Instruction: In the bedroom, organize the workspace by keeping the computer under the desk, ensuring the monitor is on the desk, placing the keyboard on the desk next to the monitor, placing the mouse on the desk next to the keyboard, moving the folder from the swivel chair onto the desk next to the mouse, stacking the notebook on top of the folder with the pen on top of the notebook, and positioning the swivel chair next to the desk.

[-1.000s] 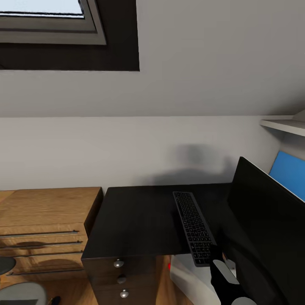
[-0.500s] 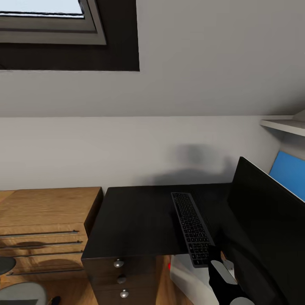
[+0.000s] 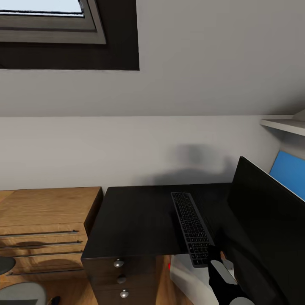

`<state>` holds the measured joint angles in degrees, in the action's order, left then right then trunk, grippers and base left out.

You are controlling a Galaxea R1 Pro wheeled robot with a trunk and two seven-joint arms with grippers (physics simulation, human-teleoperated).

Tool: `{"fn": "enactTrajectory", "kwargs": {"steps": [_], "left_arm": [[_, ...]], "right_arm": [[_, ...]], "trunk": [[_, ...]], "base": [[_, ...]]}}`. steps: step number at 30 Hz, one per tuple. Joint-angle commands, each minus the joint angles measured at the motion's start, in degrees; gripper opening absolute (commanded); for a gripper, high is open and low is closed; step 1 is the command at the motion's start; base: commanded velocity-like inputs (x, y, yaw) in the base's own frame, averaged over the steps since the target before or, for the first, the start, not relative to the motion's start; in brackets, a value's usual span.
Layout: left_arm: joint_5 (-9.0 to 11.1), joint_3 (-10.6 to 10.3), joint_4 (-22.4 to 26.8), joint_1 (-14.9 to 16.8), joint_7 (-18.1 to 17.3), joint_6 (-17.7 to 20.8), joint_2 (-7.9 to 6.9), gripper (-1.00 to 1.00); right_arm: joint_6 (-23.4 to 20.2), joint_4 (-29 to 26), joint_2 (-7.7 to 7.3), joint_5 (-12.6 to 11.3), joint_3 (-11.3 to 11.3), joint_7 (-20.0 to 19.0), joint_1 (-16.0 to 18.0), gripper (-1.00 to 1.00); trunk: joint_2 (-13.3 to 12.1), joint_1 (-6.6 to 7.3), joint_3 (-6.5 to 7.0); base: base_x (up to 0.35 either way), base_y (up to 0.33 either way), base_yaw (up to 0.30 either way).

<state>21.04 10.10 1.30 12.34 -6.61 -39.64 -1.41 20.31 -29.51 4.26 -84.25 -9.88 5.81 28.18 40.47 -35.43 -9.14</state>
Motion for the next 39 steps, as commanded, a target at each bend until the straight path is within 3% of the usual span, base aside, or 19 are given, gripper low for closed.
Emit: {"fn": "enactTrajectory", "kwargs": {"steps": [1, 22, 39], "left_arm": [[0.23, 0.45, -0.07, 0.05, -0.60, -0.10, 0.00, 1.00], [0.28, 0.45, -0.07, 0.05, -0.60, -0.16, 0.01, 1.00], [0.23, 0.45, -0.07, 0.05, -0.66, -0.09, -0.07, 1.00]], "right_arm": [[0.17, -0.11, 0.04, -0.39, -0.14, -0.01, 0.03, -1.00], [0.91, -0.11, -0.09, -0.48, -0.39, 0.08, 0.03, -1.00], [0.96, 0.66, -0.14, -0.40, -0.40, 0.15, 0.03, -1.00]], "trunk": [[0.50, -0.24, -0.28], [8.92, -4.85, -4.05], [8.92, -4.85, -4.05]], "base": [[0.000, 0.000, 0.000], [0.000, 0.000, 0.000], [0.025, 0.000, 0.000]]}}
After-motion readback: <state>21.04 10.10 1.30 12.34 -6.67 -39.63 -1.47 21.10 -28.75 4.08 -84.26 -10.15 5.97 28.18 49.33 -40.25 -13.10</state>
